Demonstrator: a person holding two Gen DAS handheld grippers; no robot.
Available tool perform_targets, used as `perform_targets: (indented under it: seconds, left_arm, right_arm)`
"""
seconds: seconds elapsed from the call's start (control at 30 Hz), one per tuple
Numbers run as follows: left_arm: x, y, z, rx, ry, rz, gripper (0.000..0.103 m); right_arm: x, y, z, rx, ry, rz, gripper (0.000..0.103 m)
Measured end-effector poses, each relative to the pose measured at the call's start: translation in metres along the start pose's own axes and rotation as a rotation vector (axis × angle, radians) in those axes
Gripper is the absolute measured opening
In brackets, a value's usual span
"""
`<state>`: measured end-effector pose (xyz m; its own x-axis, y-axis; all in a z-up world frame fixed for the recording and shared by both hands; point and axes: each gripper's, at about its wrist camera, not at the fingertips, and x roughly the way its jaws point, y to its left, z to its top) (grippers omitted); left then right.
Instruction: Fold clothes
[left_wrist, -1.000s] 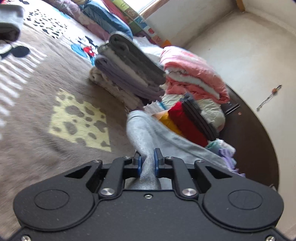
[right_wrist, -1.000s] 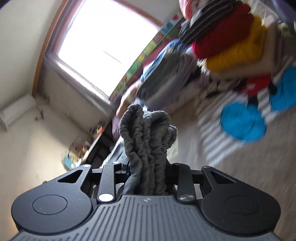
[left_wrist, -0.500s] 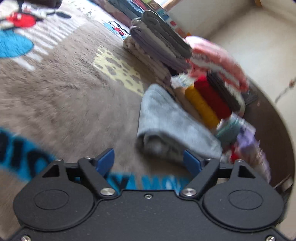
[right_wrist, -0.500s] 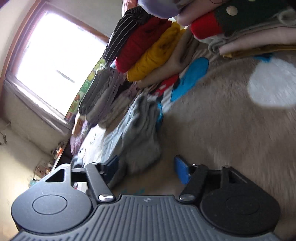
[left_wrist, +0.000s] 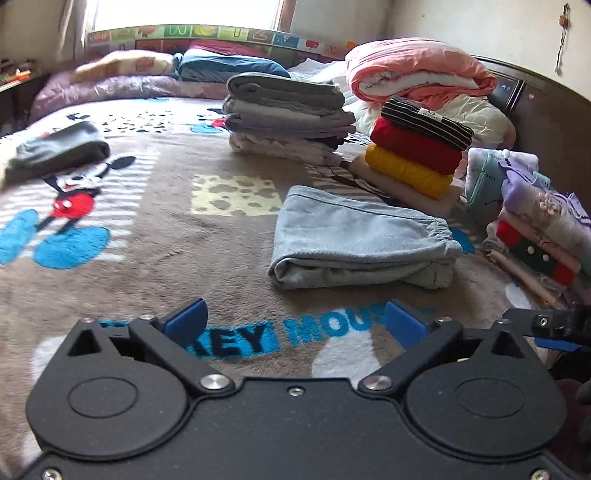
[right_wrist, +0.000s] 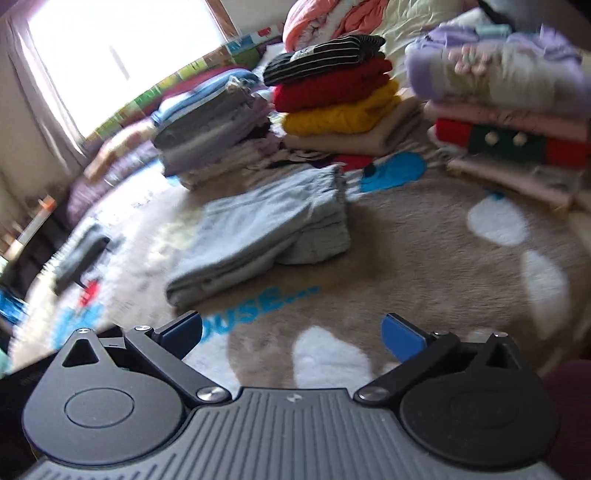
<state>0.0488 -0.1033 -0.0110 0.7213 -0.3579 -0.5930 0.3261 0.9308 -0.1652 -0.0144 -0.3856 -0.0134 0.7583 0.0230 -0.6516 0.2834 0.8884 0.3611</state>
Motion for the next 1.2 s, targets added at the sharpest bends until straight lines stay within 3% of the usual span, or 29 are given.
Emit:
perform_targets:
  seconds: [0.13,0.23,0.47,1.2]
  left_arm:
    - [-0.007,-0.011,0.002,0.083,0.03,0.009,0.103]
    - [-0.015,-0.019,0.002,0.13,0.004,0.058,0.103]
    - [-0.02,-0.012,0.006,0.052,0.01,0.031,0.103]
    - [-0.025,-0.015,0.008,0.051,0.006,0.014,0.103]
  right_arm:
    - [-0.012,0.014,-0.004,-0.077,-0.015,-0.024,0.103]
    - [-0.017,0.024,-0.006,-0.124,-0.013,-0.044,0.103]
    - [-0.023,0.04,-0.01,-0.2,-0.001,-0.09,0.103]
    - [-0.022,0.052,-0.012,-0.243,0.009,-0.101,0.103]
